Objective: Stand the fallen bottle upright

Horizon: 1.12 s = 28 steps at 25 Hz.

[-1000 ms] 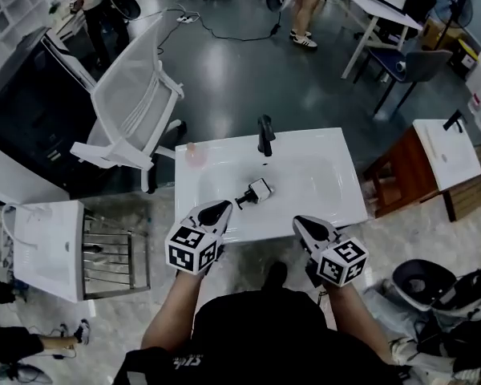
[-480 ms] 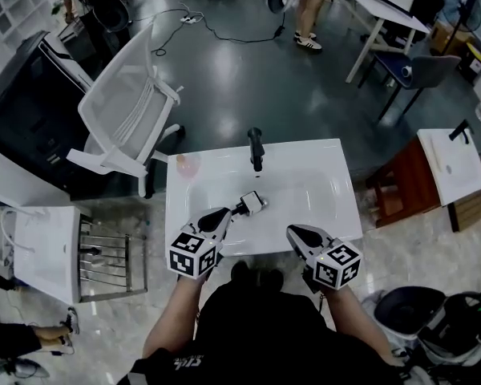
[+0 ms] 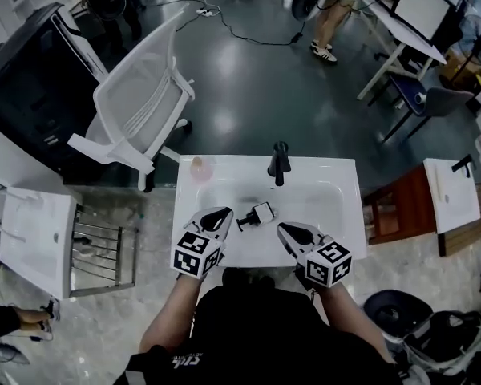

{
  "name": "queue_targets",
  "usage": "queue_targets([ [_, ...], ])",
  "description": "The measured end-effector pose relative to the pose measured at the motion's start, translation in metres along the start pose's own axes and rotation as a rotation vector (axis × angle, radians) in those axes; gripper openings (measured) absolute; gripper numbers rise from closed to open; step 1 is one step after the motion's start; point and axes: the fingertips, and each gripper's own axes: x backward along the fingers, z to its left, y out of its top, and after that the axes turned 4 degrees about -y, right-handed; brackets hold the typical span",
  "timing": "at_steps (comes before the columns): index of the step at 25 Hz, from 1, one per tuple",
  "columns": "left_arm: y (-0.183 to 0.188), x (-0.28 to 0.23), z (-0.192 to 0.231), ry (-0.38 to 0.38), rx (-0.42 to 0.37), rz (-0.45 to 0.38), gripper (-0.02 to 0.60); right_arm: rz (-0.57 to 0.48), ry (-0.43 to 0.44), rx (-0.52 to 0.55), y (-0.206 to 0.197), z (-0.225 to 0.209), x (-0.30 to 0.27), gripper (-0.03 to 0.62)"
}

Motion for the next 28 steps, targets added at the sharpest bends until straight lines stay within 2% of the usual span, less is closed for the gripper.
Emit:
queue_targets([
  [4,-0.003,0.011,0.028,0.013,0.038,-0.03,0.025,0.031,0.023,0.04,0.009,0.017,-0.032,0.015],
  [9,-0.012,0.027,0.051,0.013,0.032,-0.032,0.025,0.103,0.012,0.142,0.001,0.033,-0.069,0.015],
  [12,-0.024,0.034,0.063,0.02,0.035,-0.017,0.025,0.152,0.046,0.177,-0.009,0.048,-0.091,0.015],
  [15,-0.037,0.039,0.071,0.035,0.084,-0.019,0.025,0.204,0.083,0.212,-0.018,0.056,-0.109,0.02],
  [22,-0.055,0.039,0.079,0.084,0.141,-0.002,0.025,0.28,0.13,0.296,-0.035,0.044,-0.14,0.039],
  [28,-0.064,0.033,0.087,0.141,0.207,0.004,0.025,0.403,0.145,0.499,-0.061,0.024,-0.151,0.094],
])
